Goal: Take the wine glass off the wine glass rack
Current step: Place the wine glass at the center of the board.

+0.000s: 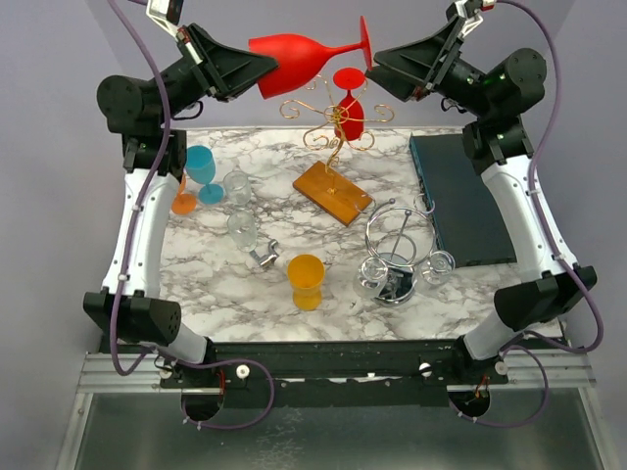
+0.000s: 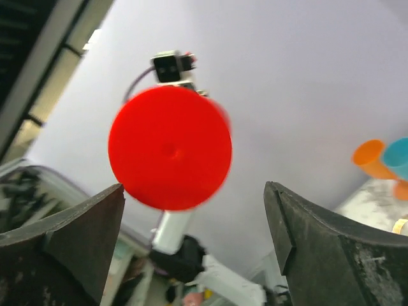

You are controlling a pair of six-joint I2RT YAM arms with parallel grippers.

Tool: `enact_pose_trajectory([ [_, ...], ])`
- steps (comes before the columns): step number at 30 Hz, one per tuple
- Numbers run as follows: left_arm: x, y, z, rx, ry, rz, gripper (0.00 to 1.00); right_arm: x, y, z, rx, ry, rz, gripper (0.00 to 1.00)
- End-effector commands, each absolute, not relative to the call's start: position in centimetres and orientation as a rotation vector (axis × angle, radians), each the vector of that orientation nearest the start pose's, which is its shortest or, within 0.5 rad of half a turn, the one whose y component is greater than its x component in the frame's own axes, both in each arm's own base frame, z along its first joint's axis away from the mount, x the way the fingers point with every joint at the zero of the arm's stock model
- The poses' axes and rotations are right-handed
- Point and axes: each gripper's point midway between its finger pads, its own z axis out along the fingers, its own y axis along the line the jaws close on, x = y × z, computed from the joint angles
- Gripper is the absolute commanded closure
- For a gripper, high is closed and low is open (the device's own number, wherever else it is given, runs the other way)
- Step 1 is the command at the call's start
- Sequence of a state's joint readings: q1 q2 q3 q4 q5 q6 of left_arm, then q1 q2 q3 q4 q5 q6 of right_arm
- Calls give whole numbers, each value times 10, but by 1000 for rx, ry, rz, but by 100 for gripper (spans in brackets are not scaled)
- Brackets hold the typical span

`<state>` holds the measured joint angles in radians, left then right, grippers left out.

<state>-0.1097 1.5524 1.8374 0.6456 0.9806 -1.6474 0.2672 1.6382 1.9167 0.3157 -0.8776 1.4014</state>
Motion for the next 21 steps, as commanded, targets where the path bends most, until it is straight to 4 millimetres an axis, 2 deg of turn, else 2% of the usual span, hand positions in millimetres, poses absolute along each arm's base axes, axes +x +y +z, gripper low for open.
enact_pose_trajectory([
  [1,309,-185,606,120,1378,-1581,100,363,247,540,-77,1566,1603,0],
  [3,314,-175,597,17,1442,-1461,100,372,243,526,-33,1613,1557,0],
  [8,316,-137,570,-237,1552,-1149,100,387,233,511,-3,1662,1408,0],
  [10,316,-114,552,-359,1605,-991,100,391,228,509,4,1672,1340,0],
  [15,307,-50,490,-659,1752,-571,100,399,219,500,1,1710,1216,0],
  [18,295,-22,463,-751,1812,-379,100,405,213,493,20,1739,1142,0],
  [21,286,-6,439,-807,1875,-245,100,410,205,489,45,1748,1076,0],
])
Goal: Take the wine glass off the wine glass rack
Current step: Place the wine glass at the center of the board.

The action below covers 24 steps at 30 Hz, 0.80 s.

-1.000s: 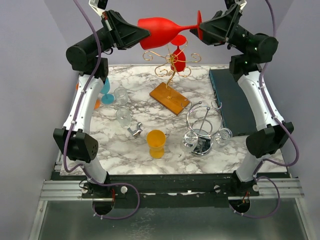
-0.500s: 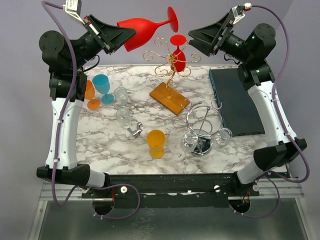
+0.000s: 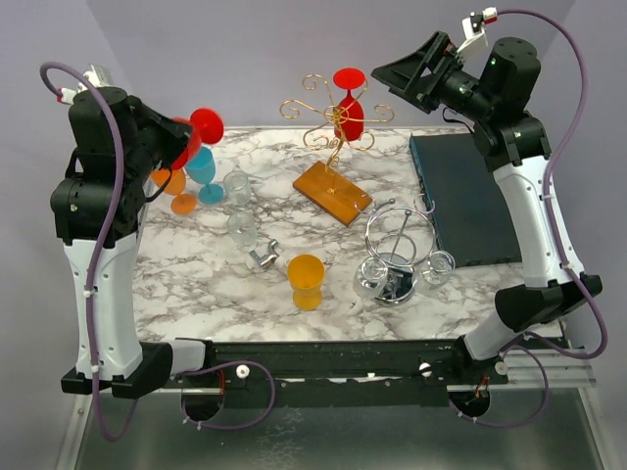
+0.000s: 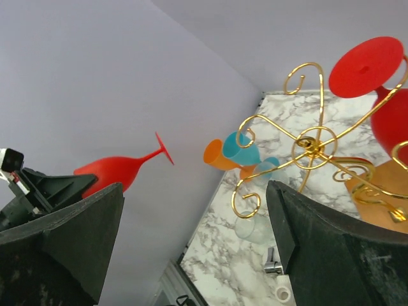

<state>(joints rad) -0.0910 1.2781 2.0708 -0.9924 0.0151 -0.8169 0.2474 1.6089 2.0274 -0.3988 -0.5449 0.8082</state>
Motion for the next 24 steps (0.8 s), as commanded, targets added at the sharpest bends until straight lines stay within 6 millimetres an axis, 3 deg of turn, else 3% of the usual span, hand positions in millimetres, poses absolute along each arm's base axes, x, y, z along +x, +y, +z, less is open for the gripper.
enact_pose_trajectory([
  [1,283,-1,429,-824,1900,-206,100,410,203,489,48,1746,1061,0],
  [5,279,13,387,-863,2007,-54,100,415,200,487,54,1753,1022,0],
  [11,295,9,321,-868,2190,-8,100,424,195,486,66,1759,974,0],
  [20,333,17,251,-861,2367,-29,100,427,190,495,53,1749,917,0],
  [24,348,21,229,-871,2411,-30,100,424,186,500,50,1735,898,0],
])
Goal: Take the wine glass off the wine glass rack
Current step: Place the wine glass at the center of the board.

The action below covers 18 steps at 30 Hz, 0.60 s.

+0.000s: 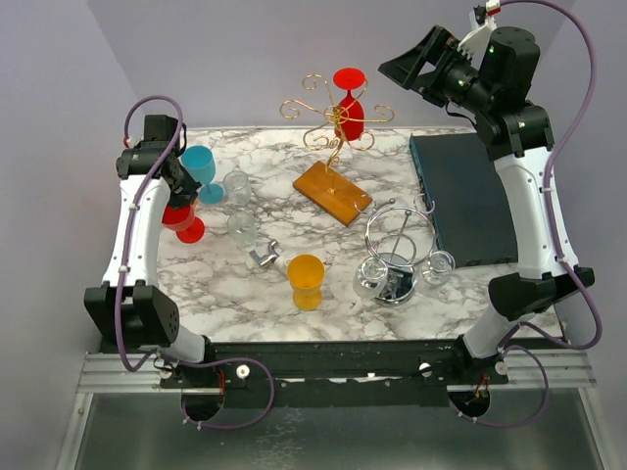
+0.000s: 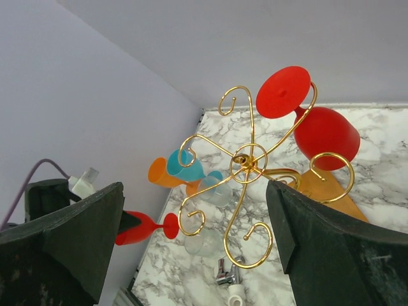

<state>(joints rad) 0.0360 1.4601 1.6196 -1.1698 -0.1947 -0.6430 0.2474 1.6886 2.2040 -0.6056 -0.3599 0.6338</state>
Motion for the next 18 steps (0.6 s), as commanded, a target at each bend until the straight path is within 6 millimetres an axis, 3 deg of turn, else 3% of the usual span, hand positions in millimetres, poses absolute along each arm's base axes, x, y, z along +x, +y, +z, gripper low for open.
enact_pose_trajectory([
  [1,351,23,224,-870,2419,-29,100,423,185,500,49,1735,891,0],
  [10,378,20,186,-862,2505,-57,100,424,182,495,51,1741,867,0],
  [18,390,18,171,-863,2525,-72,100,429,183,488,55,1753,866,0],
])
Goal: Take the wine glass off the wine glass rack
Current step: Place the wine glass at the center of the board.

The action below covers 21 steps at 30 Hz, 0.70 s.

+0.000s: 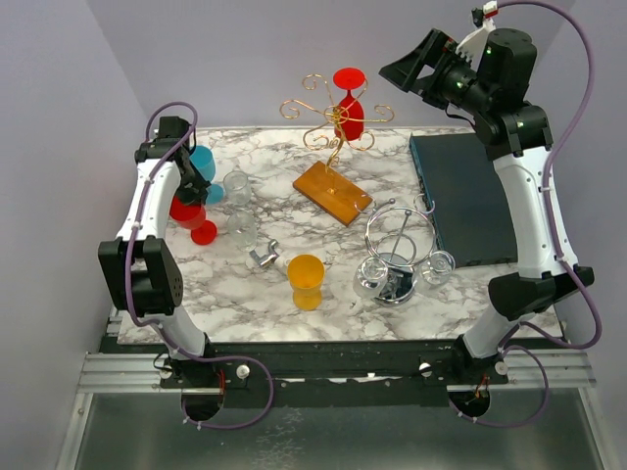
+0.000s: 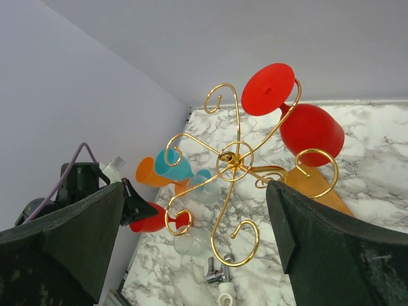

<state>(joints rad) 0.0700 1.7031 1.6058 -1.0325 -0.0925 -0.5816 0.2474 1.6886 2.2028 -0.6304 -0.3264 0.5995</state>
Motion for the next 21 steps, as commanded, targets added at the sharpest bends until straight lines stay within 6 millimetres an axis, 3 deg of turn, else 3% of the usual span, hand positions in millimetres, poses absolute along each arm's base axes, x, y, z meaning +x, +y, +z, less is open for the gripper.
enact_pose_trajectory([
  [1,391,18,169,-865,2528,-71,100,430,184,487,55,1755,867,0],
  [8,397,16,166,-861,2533,-80,99,434,185,484,55,1759,867,0],
  [15,402,17,169,-847,2526,-82,75,438,186,482,54,1761,869,0],
  [21,406,18,181,-830,2503,-80,72,439,187,482,52,1758,870,0],
])
